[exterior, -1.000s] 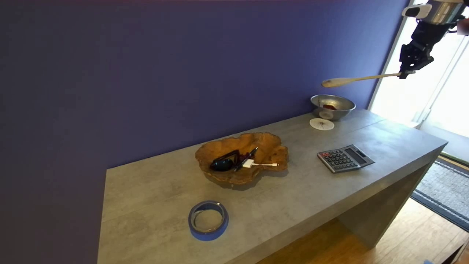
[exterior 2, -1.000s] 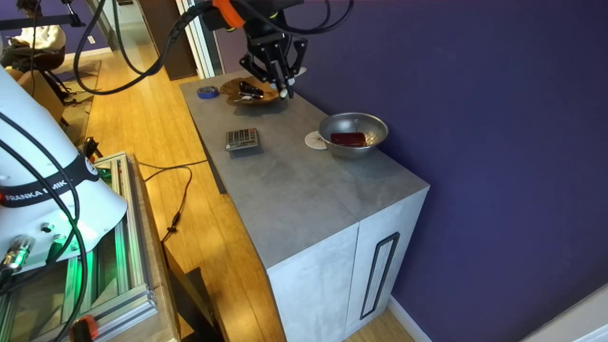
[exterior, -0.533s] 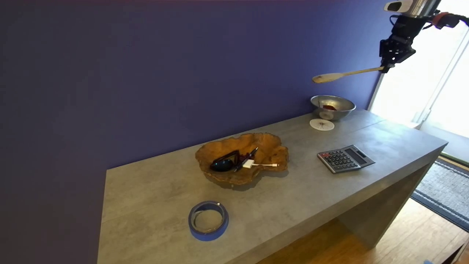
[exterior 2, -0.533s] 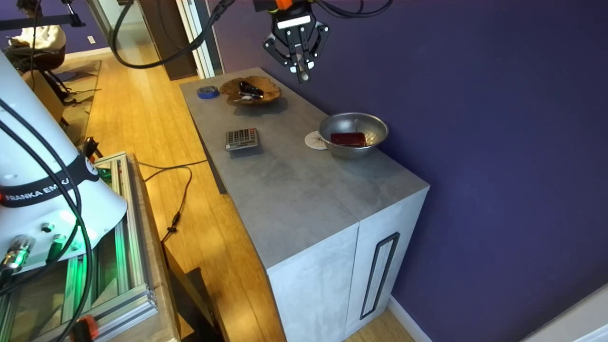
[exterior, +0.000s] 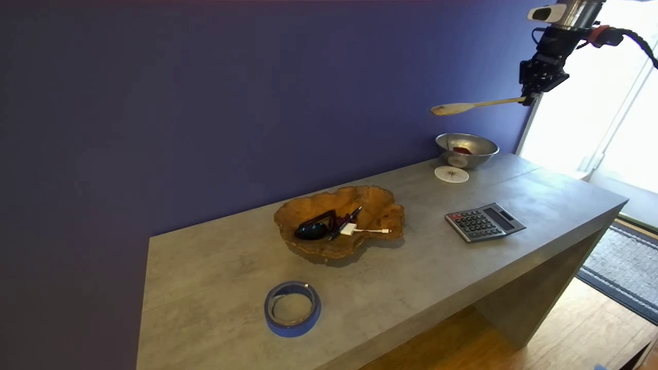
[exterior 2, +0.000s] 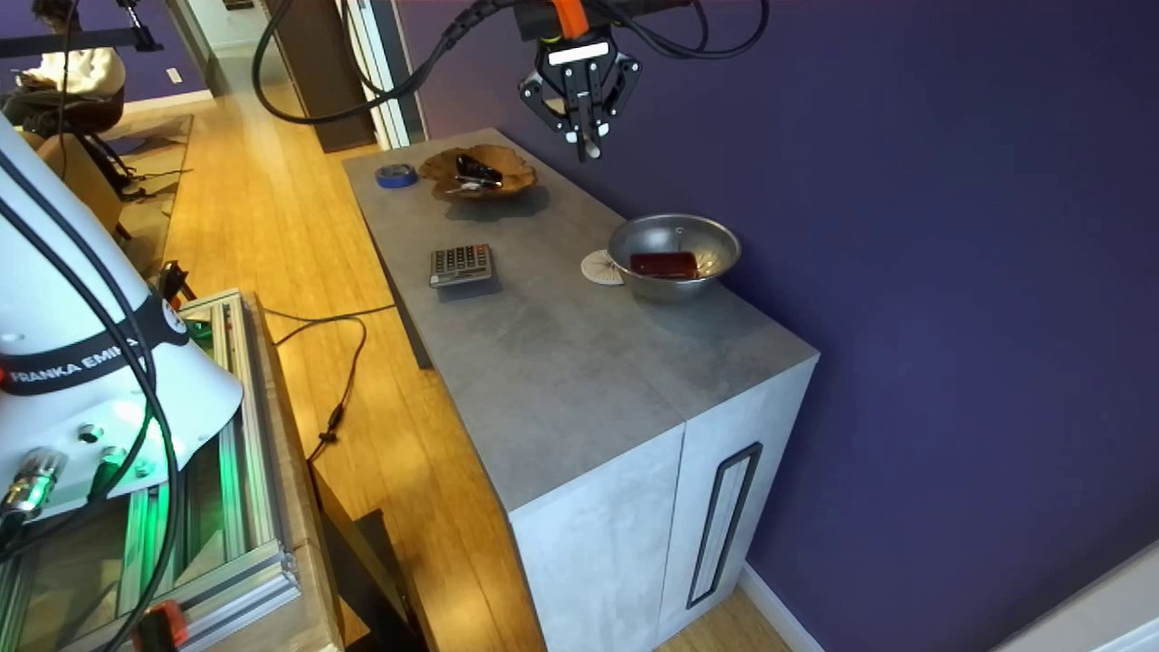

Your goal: Put the cooking stick over the silver bowl

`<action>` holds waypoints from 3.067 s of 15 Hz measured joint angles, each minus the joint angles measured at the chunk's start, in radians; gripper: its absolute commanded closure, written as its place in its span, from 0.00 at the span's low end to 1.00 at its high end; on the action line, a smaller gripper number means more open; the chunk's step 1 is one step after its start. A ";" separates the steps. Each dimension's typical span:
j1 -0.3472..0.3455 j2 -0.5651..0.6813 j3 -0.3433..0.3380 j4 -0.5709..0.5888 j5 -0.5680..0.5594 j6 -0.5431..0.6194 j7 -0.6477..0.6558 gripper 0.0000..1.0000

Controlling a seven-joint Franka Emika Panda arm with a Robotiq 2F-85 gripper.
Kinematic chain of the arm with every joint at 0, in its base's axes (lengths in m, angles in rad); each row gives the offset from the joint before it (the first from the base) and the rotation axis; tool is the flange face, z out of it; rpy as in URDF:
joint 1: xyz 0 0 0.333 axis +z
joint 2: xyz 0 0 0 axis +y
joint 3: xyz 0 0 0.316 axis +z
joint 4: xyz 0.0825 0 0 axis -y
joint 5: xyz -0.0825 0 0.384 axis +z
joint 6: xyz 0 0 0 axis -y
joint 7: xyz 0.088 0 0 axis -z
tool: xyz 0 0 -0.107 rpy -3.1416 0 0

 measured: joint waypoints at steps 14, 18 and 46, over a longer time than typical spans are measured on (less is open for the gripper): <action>-0.215 0.260 0.128 0.357 0.099 -0.241 -0.274 0.97; -0.300 0.313 0.161 0.368 0.185 -0.192 -0.390 0.97; -0.400 0.631 0.254 0.504 0.206 0.075 -0.463 0.61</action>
